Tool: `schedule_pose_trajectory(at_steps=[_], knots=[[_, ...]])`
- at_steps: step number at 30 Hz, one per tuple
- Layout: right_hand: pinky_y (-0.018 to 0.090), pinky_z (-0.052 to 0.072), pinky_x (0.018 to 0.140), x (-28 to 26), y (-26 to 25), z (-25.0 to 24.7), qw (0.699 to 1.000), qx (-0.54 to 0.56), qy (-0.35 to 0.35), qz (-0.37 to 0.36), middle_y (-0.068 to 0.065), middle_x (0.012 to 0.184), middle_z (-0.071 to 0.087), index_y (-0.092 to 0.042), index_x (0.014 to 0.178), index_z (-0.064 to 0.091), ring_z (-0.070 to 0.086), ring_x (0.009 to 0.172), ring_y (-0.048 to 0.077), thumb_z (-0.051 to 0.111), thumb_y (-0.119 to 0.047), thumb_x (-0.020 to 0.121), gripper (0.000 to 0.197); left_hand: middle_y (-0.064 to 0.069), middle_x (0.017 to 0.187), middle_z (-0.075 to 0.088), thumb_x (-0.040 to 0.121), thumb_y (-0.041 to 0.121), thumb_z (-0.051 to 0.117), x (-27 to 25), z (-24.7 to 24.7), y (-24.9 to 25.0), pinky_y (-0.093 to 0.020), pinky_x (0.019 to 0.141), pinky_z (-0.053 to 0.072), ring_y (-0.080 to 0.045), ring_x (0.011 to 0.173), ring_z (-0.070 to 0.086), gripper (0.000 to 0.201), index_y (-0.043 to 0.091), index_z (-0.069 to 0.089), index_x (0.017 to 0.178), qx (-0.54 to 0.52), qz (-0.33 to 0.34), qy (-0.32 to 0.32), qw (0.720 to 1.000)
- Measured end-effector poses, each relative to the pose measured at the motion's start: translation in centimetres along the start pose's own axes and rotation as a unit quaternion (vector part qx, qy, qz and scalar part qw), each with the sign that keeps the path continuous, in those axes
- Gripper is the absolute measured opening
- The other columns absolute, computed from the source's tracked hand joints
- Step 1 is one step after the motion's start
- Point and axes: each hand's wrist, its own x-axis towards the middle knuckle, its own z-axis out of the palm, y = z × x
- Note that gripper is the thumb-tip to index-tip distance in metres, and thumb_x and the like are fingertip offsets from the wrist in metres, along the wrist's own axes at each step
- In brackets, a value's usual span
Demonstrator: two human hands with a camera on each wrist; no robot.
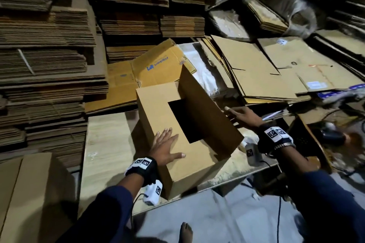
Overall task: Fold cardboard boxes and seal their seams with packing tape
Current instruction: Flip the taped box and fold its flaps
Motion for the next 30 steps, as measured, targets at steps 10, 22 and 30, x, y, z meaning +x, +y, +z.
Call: schedule_pose_trajectory(at_steps=[10,22,30], knots=[[0.037,0.053,0.095,-0.1,4.9,10.6,0.991,-0.108,-0.016,0.083,0.004,0.125,0.068,-0.025,0.136,0.056,0.067,0.113,0.028,0.071,-0.082,0.073,0.086,0.003,0.168,-0.034,0.088,0.068,0.068,-2.3,2.2,-0.3,-0.053,0.129,0.0,-0.016,0.151,-0.04,0.09,0.04,0.027,0.163,-0.159,-0.064,0.064,0.983],[0.046,0.061,0.081,3.3,0.4,14.2,0.98,-0.141,-0.129,0.061,0.008,0.104,0.07,-0.016,0.106,0.056,0.067,0.091,0.028,0.074,-0.089,0.055,0.091,-0.021,0.172,-0.008,0.079,0.073,0.075,-5.4,-1.8,-1.7,-0.05,0.125,0.019,-0.038,0.16,0.007,0.138,0.041,-0.035,0.155,-0.322,-0.284,0.052,0.902],[0.022,0.056,0.053,2.4,-6.5,22.4,0.965,-0.036,-0.258,0.003,-0.012,0.113,0.066,-0.038,0.13,0.043,0.064,0.09,0.003,0.082,-0.052,0.083,0.063,-0.005,0.159,0.046,0.025,0.099,0.077,-11.1,-4.4,-11.4,-0.049,0.114,0.045,-0.032,0.141,0.049,0.165,0.033,0.008,0.16,-0.266,-0.398,0.115,0.871]])
